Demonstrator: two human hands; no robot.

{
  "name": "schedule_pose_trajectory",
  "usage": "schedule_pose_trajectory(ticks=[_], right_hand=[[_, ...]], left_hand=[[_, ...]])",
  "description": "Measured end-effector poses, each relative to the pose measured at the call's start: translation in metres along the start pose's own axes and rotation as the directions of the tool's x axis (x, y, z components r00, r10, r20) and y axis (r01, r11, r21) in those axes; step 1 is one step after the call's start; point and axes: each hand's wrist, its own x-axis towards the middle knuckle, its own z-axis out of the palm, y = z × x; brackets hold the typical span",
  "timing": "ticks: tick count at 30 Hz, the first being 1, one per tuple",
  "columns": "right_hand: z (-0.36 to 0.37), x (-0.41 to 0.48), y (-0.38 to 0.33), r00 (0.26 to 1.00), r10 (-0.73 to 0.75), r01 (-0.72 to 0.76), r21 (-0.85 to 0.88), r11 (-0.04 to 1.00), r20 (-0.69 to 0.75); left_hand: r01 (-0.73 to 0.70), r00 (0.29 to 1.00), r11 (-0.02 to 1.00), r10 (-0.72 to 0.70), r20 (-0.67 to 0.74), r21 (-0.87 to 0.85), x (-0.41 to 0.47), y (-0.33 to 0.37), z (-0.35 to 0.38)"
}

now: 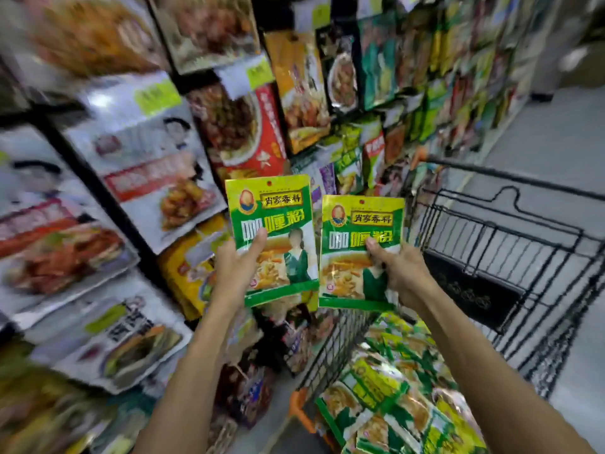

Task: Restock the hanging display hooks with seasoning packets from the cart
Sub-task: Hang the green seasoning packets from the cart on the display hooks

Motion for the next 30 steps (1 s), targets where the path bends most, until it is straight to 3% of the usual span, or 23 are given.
schedule_pose_trajectory(ticks=[6,13,23,27,30], right_hand=[[0.093,-0.026,-0.097,0.941,-0.234,0.256,-0.060,0.965,0.245],[0.214,-0.079,-0.173,0.741,-0.519,0.526,0.112,0.843,0.426],[0.368,-0.137,-0.225,0.539,-0.447,0.376,0.272,0.886,0.714],[0.412,-0.147,-0.239,0.529,-0.393,0.334,0.241,0.911,0.752],[0.436,-0.151,-0.251,0.554,-0.366,0.328,0.209,0.921,0.748]], left_hand=[[-0.140,0.950,0.989,0.145,-0.277,0.037,-0.023,0.085,-0.109],[-0.219,0.780,0.967,0.254,-0.572,0.131,-0.065,0.161,-0.231],[-0.242,0.549,0.918,0.396,-0.736,0.313,-0.112,0.209,-0.353],[-0.218,0.507,0.917,0.400,-0.764,0.335,-0.113,0.210,-0.387],[-0.201,0.521,0.917,0.398,-0.755,0.345,-0.109,0.209,-0.404]])
